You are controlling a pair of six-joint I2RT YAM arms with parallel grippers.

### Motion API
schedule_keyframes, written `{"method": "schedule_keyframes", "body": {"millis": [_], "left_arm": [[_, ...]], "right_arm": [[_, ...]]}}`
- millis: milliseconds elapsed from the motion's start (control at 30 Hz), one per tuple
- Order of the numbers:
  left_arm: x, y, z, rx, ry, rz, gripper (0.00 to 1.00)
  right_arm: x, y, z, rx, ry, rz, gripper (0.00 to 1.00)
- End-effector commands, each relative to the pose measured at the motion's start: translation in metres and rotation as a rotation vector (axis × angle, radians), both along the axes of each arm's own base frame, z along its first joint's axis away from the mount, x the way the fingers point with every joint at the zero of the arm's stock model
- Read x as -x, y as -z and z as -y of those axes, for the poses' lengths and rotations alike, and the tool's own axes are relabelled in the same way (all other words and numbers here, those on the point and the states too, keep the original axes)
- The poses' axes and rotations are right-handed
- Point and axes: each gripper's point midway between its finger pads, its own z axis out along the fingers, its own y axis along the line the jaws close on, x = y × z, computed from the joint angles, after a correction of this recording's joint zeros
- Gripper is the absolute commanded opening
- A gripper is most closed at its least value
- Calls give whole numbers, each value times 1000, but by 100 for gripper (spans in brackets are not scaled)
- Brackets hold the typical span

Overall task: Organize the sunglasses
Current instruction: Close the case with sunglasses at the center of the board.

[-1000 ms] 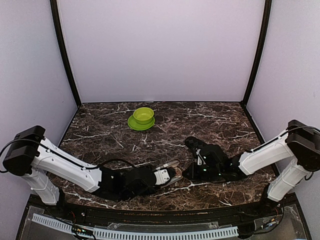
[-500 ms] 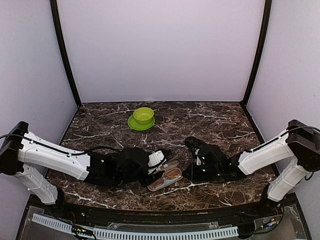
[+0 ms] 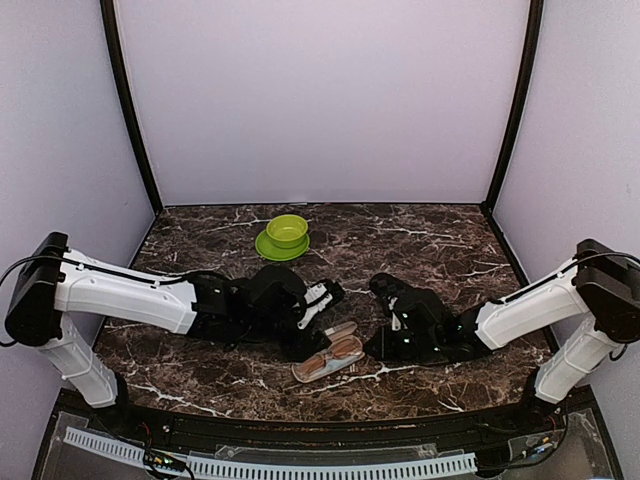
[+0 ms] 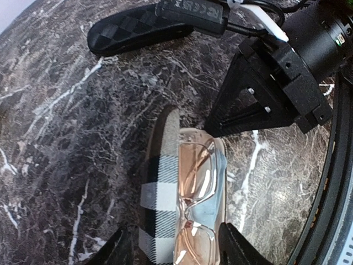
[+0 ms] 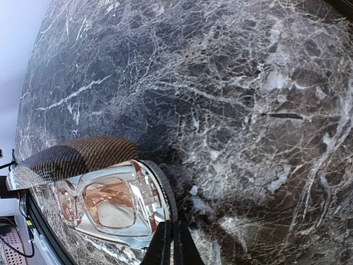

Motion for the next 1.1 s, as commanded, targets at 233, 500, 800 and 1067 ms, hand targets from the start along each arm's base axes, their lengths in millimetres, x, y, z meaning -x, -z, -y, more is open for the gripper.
{"method": "schedule_keyframes", "body": {"millis": [233, 500, 800, 1067], "left_arm": [[10, 11, 2, 26, 37, -188, 37], [15, 21, -2, 27, 41, -201, 22], [32, 38, 1, 14, 55, -179, 19], [57, 54, 10, -50, 80, -146, 18]], "right_arm": [[0, -3, -10, -3, -19, 16, 4], [1, -3, -11, -5, -22, 15, 4], [2, -1, -14, -12, -28, 8, 4], [6, 0, -15, -18, -33, 5, 4]]}}
